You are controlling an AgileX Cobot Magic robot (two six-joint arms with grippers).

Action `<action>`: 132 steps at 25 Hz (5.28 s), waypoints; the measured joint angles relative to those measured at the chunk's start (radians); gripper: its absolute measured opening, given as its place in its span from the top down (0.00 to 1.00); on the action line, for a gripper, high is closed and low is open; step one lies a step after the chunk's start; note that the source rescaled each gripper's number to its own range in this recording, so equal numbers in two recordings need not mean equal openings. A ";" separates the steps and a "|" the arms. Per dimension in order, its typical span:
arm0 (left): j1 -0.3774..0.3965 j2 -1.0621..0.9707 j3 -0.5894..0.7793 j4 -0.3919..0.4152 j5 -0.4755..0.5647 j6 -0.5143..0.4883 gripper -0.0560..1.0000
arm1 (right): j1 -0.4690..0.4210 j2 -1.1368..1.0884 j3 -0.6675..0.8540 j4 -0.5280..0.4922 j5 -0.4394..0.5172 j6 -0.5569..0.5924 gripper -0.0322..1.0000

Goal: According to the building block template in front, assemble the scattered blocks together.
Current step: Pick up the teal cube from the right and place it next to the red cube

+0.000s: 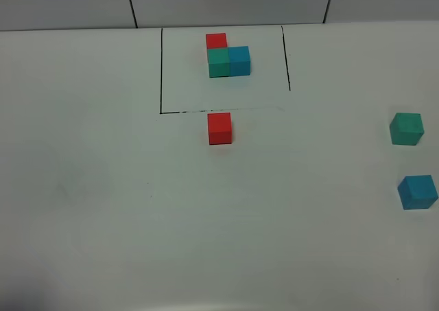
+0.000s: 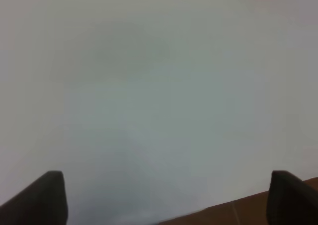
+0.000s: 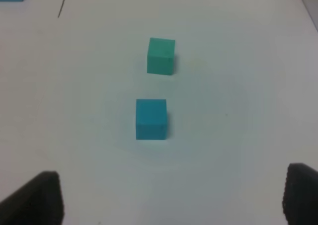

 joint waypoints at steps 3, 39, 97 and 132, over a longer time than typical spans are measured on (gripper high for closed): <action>0.000 -0.020 0.013 -0.053 -0.014 0.033 0.09 | 0.000 0.000 0.000 0.000 0.000 0.000 0.13; 0.196 -0.168 0.023 -0.062 -0.017 0.042 0.15 | 0.000 0.000 0.000 0.001 0.000 0.000 0.14; 0.197 -0.168 0.023 -0.061 -0.017 0.031 0.15 | 0.000 1.581 -0.579 0.057 -0.290 -0.023 0.14; 0.197 -0.168 0.023 -0.059 -0.017 0.028 0.15 | -0.055 2.058 -0.805 0.065 -0.374 -0.032 0.97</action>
